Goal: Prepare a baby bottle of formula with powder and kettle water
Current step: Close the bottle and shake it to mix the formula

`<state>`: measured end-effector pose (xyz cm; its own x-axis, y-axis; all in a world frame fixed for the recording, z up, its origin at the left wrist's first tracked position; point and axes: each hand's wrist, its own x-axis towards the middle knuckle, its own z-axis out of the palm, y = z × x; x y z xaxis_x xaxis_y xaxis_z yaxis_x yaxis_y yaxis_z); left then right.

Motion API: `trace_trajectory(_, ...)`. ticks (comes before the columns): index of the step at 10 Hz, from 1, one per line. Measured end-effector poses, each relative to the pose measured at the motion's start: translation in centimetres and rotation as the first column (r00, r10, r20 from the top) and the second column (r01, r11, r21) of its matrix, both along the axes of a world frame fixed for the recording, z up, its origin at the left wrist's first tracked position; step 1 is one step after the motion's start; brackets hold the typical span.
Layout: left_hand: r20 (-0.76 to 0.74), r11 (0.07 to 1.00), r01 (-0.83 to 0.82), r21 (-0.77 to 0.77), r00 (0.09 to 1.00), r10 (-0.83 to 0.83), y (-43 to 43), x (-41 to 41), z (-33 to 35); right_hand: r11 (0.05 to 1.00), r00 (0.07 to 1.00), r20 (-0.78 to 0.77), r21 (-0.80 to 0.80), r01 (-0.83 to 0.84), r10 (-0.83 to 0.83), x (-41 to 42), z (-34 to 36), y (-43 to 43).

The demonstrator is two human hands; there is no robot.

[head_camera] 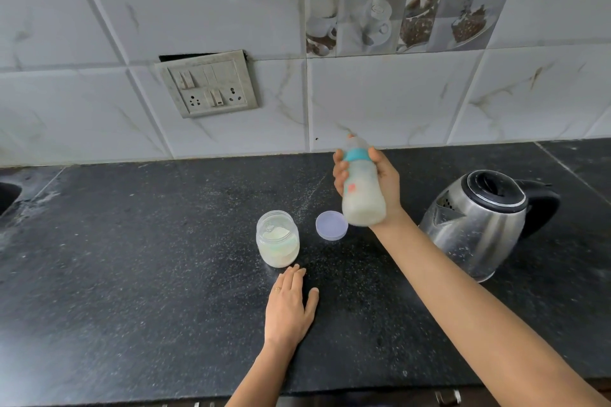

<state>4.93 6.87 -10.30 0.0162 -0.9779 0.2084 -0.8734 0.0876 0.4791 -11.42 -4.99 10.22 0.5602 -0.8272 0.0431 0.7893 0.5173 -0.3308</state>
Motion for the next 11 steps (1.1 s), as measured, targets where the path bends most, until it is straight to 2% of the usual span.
trace_trajectory(1, -0.009, 1.0, 0.008, 0.003, 1.0, -0.008, 0.1, -0.1, 0.1, 0.959, 0.985, 0.05, 0.244, 0.147, -0.164, -0.2, -0.4, -0.9)
trace_trajectory(2, -0.008, 1.0, 0.006, -0.003, 1.0, -0.006, 0.1, -0.1, 0.1, 0.999, 1.0, -0.021, 0.032, -0.002, 0.003, -0.4, 0.2, -0.5)
trace_trajectory(3, -0.001, 1.0, 0.009, -0.004, 1.0, -0.009, 0.0, 0.0, 0.1, 0.975, 0.995, -0.1, -0.22, -0.039, 0.017, -0.6, 0.7, -0.1)
trace_trajectory(4, 0.004, 1.0, 0.015, -0.002, 1.0, -0.015, 0.0, 0.1, 0.1, 0.998, 0.995, -0.086, 0.019, 0.052, -0.05, -0.2, 1.0, -0.3)
trace_trajectory(5, 0.001, 1.0, 0.017, -0.001, 1.0, -0.017, 0.1, 0.1, 0.0, 0.968, 0.959, -0.19, 0.098, 0.232, -0.21, 0.0, 1.0, -0.3)
trace_trajectory(6, -0.002, 1.0, 0.018, -0.004, 1.0, -0.018, 0.0, 0.1, 0.0, 0.977, 0.938, -0.279, -0.024, 0.21, -0.208, 0.4, 1.1, 0.4)
trace_trajectory(8, -0.01, 1.0, 0.017, -0.005, 1.0, -0.018, 0.0, 0.1, 0.1, 0.932, 0.893, -0.271, -0.161, 0.325, -0.358, 0.6, 0.9, 0.2)
trace_trajectory(9, -0.009, 1.0, 0.015, 0.004, 1.0, -0.015, 0.1, 0.1, 0.0, 0.918, 0.862, -0.328, -0.225, 0.327, -0.388, 0.4, 0.9, 0.0)
trace_trajectory(10, -0.004, 1.0, 0.015, 0.004, 1.0, -0.015, 0.1, 0.2, -0.1, 0.937, 0.893, -0.292, -0.176, 0.302, -0.343, -0.1, 0.9, -0.1)
trace_trajectory(11, 0.0, 1.0, 0.02, -0.003, 1.0, -0.02, 0.0, 0.2, -0.2, 0.978, 0.953, -0.222, -0.013, 0.21, -0.208, -0.5, 1.0, 0.0)
